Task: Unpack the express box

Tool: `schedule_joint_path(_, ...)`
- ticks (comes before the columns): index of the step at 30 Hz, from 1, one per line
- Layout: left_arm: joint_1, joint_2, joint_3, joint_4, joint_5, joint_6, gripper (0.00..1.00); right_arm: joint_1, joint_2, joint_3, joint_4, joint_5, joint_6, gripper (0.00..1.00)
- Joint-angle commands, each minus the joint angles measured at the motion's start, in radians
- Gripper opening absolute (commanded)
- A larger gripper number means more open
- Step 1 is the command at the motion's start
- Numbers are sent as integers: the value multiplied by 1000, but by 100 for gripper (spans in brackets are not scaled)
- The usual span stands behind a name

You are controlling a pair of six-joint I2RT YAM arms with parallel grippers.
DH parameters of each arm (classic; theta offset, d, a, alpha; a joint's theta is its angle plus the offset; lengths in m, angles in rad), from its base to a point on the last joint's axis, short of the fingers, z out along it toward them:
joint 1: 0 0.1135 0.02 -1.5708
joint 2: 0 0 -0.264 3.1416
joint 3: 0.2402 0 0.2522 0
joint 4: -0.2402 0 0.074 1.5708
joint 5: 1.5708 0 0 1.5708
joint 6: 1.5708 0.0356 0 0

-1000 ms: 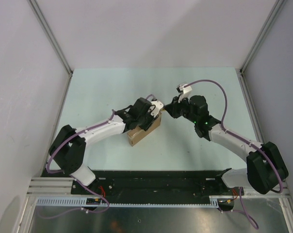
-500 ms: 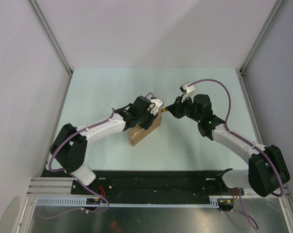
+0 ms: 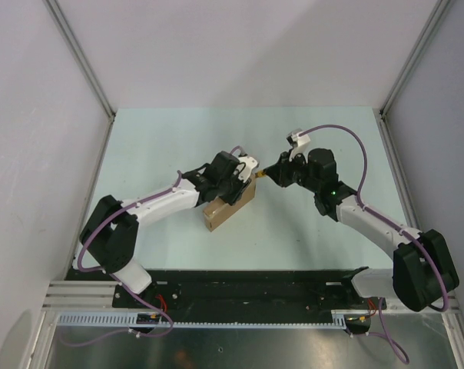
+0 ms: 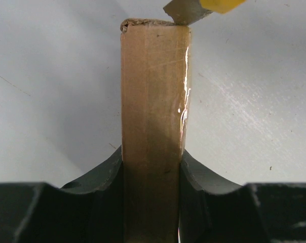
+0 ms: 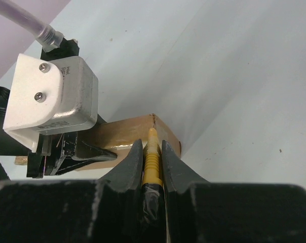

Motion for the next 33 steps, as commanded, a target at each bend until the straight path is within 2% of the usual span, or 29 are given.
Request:
schedule_joint_path(1,39,88,-53,-109,-32,-42,15,18,43,2,-33,-70,75,0)
schedule_joint_path(5,32,74,-58,-109,2,-27,15,42,94,2,76,-29,103,0)
schedule_joint_path(9,-4,59,-73,-94,-50,4,15,50,111,0,156,23,137,0)
schedule_joint_path(20,-48,51,-96,-71,-93,25,13,64,154,9,225,56,160,0)
schedule_joint_path(33,-65,47,-105,-64,-107,39,12,73,183,11,350,-61,89,0)
